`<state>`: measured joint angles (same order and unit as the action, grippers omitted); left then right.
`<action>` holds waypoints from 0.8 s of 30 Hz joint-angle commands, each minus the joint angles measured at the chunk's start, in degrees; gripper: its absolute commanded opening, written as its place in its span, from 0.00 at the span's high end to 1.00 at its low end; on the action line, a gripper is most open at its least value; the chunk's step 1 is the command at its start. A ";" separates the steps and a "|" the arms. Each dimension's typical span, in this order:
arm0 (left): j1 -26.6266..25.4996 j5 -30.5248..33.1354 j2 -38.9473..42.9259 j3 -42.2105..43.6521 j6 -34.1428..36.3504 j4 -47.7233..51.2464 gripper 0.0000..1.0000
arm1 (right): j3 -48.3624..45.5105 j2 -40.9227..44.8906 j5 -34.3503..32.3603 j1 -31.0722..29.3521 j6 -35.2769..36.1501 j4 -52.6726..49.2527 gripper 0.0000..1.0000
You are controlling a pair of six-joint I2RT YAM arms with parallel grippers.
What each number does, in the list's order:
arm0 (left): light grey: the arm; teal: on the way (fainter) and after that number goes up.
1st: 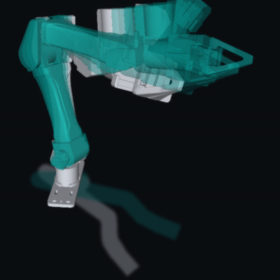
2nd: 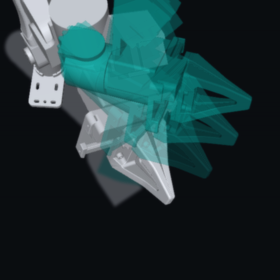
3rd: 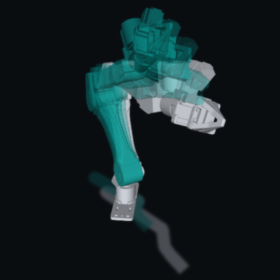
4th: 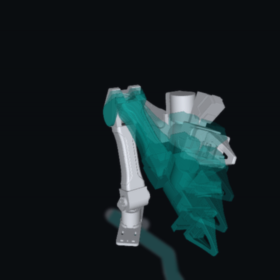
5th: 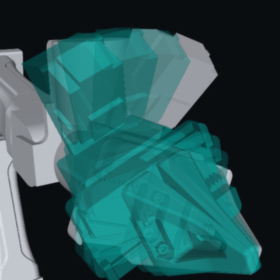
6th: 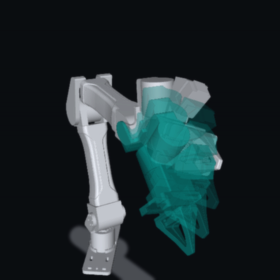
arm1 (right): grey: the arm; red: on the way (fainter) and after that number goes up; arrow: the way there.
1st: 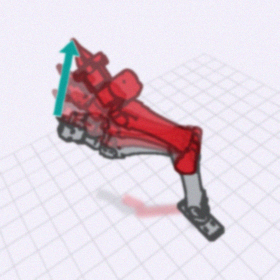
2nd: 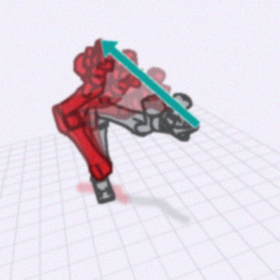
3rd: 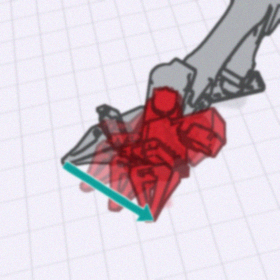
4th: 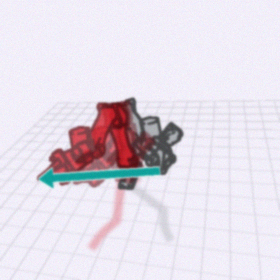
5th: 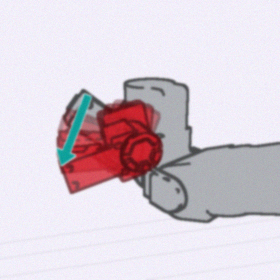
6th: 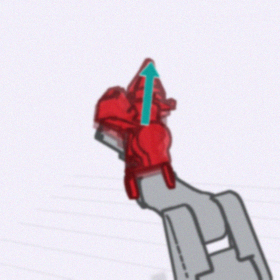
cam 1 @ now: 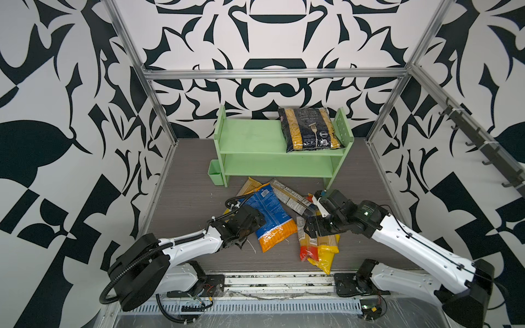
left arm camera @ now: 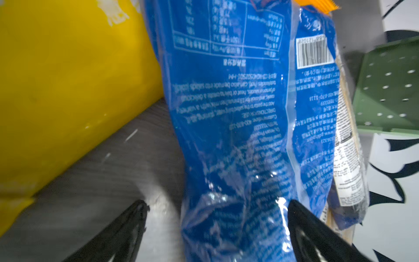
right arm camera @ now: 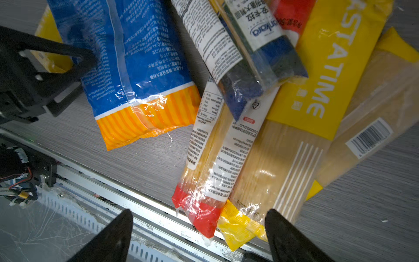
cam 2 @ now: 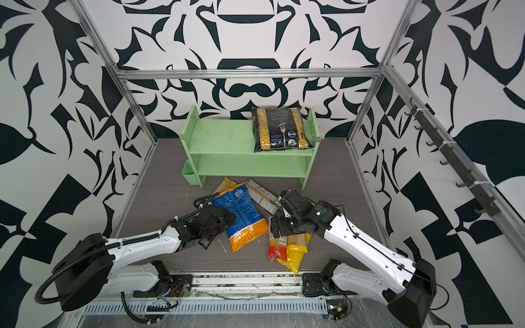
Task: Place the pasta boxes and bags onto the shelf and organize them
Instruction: 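Lower the left gripper onto the blue-and-orange bag and close on it, then lift the blue-and-orange bag with the left gripper off the pile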
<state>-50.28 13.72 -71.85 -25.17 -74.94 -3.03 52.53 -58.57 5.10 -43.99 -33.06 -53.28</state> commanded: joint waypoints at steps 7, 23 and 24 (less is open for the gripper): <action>-0.16 0.26 -7.32 0.60 1.94 -14.29 0.01 | -0.17 1.82 -1.50 -0.14 1.55 -4.46 0.06; 2.36 -11.32 -28.79 9.52 1.17 -56.43 0.10 | 2.10 -4.01 -0.04 -0.13 1.82 -2.97 0.06; 2.64 -12.33 -30.79 9.68 1.03 -59.68 0.14 | 2.53 -4.48 -0.02 -0.16 2.07 -3.21 0.06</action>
<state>-47.51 8.88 -95.81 -18.35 -71.61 -57.76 52.27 -62.35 4.91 -43.99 -31.70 -56.21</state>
